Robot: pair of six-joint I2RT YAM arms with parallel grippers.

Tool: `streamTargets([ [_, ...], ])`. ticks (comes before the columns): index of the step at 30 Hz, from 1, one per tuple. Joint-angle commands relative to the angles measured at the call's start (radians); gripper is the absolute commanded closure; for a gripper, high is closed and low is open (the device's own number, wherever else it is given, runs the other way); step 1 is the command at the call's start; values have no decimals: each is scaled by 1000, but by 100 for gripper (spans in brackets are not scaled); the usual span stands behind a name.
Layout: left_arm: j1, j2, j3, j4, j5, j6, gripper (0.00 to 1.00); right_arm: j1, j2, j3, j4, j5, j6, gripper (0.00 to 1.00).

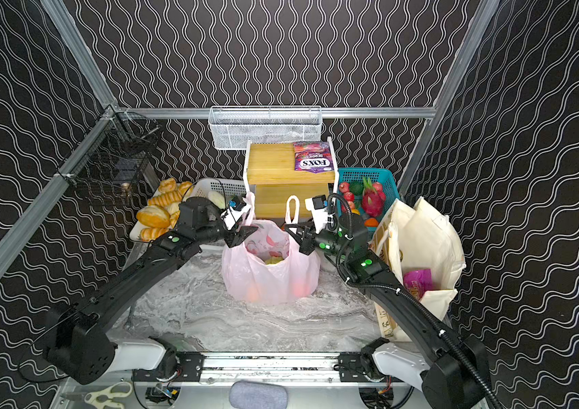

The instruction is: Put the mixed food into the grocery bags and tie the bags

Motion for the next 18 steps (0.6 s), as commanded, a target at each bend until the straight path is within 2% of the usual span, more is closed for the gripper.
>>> streamTargets([
  [1,1,-13,-8,-4,7,9,47,1,-3,-1,27,-6,1,100],
  [5,5,-30,-16,-30,25,29,30,1,-2,-2,21,-4,-1,100],
  [8,32,-50,-29,-30,62,34,25,1,0,-2,21,-6,0,100],
  [14,106,-53,-10,-62,199,14,25,1,7,5,22,-9,0,100],
  [18,110,-4,39,-143,286,31,27,1,15,8,32,-13,6,100],
])
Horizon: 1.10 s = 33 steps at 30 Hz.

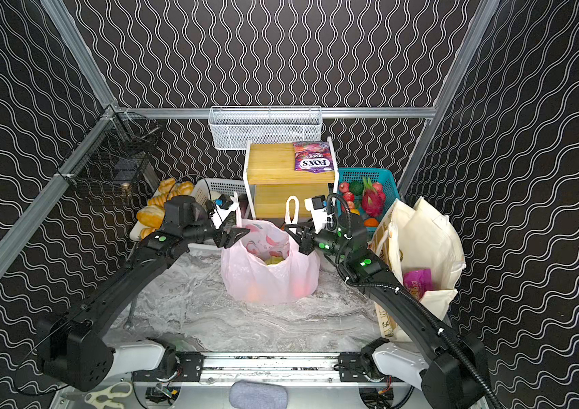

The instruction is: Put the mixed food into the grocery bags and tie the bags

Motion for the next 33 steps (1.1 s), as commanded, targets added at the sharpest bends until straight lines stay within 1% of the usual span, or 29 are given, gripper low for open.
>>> streamTargets([
  [1,7,31,31,-71,117,16,28,0,5,11,25,-14,6,100],
  [3,10,42,37,-70,138,9,31,1,3,14,21,-13,4,100],
  [6,18,46,35,-48,155,-4,37,1,-1,6,21,-11,5,100],
  [10,23,44,37,-33,158,-8,53,0,-5,5,17,-9,5,100],
  [18,23,46,38,-28,157,-19,79,0,3,9,7,-7,4,100],
  [24,16,28,24,-10,156,-24,99,1,30,33,-54,10,6,100],
  [27,-26,-7,12,-25,93,25,100,2,55,57,-135,28,-20,100],
  [31,-125,-45,29,-109,-38,119,100,3,85,80,-224,35,-40,100],
  [33,-166,-57,37,-132,-86,140,100,2,103,97,-254,23,-42,100],
])
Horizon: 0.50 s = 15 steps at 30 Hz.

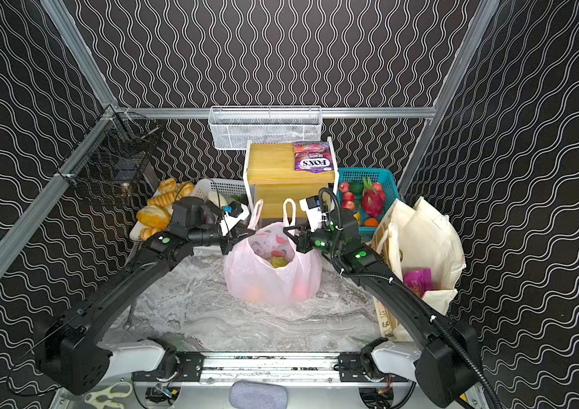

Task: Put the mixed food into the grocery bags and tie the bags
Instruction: 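Move the left gripper's handle across toward the right gripper's handle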

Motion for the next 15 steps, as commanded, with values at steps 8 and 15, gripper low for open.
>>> streamTargets([
  [8,-205,61,150,-264,-257,251,100,7,69,104,-118,-103,-45,100],
  [15,-251,142,242,-341,-294,293,100,12,56,107,-151,-205,-149,98],
])
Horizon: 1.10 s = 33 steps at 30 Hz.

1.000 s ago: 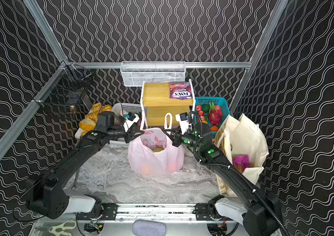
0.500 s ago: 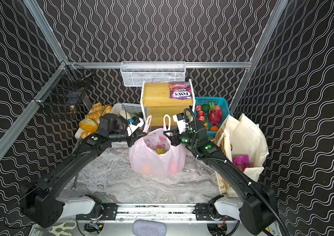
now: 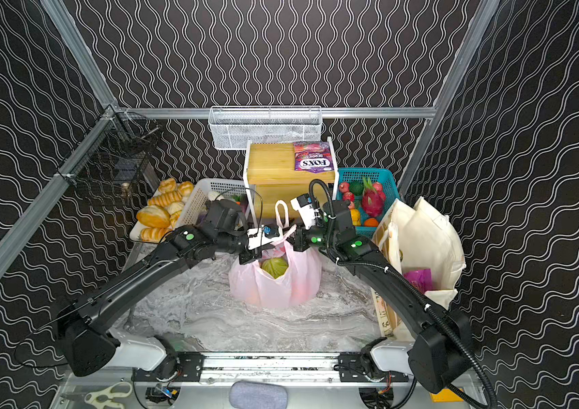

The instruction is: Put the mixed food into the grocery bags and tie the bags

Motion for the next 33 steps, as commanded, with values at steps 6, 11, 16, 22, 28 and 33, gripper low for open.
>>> streamTargets([
  [6,-3,14,37,1,68,-7,100,3,-30,-32,-17,-93,-120,93],
  [11,-3,33,58,-16,111,-25,100,3,-16,-25,-34,-106,-149,81],
  [16,-3,39,57,-8,119,-40,100,3,-41,-70,32,-119,-146,68],
  [22,-2,45,48,22,123,-58,100,1,-81,-155,106,-130,-155,56],
  [28,0,46,46,48,141,-78,100,2,-70,-162,107,-141,-177,53],
  [33,12,29,30,59,155,-96,100,-2,-87,-182,100,-52,-221,52],
])
